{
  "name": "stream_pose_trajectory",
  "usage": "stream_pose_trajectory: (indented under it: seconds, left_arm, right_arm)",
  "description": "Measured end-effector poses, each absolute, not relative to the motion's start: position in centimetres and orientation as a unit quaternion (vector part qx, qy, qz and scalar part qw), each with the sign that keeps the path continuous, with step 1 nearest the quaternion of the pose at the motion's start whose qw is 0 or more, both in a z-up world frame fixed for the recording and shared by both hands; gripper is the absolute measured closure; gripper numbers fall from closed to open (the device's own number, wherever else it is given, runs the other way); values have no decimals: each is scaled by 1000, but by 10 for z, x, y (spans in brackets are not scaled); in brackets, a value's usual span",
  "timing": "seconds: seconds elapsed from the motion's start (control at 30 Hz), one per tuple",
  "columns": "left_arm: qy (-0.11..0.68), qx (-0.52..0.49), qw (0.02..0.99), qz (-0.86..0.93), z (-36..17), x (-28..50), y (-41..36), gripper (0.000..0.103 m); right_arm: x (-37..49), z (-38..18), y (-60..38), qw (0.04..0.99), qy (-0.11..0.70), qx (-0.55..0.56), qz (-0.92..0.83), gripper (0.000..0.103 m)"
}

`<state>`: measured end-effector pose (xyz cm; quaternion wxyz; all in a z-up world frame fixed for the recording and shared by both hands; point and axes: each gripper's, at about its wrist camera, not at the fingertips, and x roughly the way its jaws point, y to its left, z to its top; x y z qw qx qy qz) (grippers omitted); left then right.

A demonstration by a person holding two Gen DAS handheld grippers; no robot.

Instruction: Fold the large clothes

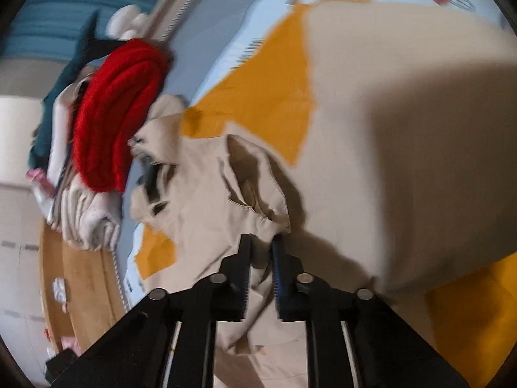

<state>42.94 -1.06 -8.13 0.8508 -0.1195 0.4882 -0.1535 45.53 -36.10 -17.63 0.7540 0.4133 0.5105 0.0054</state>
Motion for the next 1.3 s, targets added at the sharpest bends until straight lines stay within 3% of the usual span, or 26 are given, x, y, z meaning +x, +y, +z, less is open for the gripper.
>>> stream_pose_trajectory:
  seconds: [0.17,0.4,0.5,0.57,0.67,0.83,0.97,1.13,1.23,1.3]
  left_arm:
    - [484,-137,847,-172,-81,431,-13,69]
    - [476,-151,850,-168,-80,431,-12,63]
    - [478,-165,851,-141,-84,434,0,69]
    - [489,-173,846,-125,-89,436,7,85]
    - [498,-191,839,-107,-95,437,19,85]
    - [513,-221,825,-88,-103,438,32,84]
    - [520,-243,818,-33,-111,437,54,95]
    - [487,-256,828,109,-103,421,110,95]
    - [491,-312,797,164,-116,410,151,95]
    - [507,-344,773,165,-129,408,164,90]
  right_arm:
    - [459,-145,-314,757,479,424,132,95]
    - [454,-128,-238,733,497,374,277,94]
    - [453,-124,-231,745,501,346,271,86]
    - [454,-122,-234,752,501,335,265,85]
    - [455,-119,-245,768,496,322,247,77]
    - [455,-113,-267,797,485,307,189,76]
    - [453,-109,-294,825,473,294,100,76]
    - [450,-111,-331,837,471,278,-20,76]
    - [450,-127,-349,818,501,274,-76,76]
    - [449,-142,-357,796,528,276,-105,76]
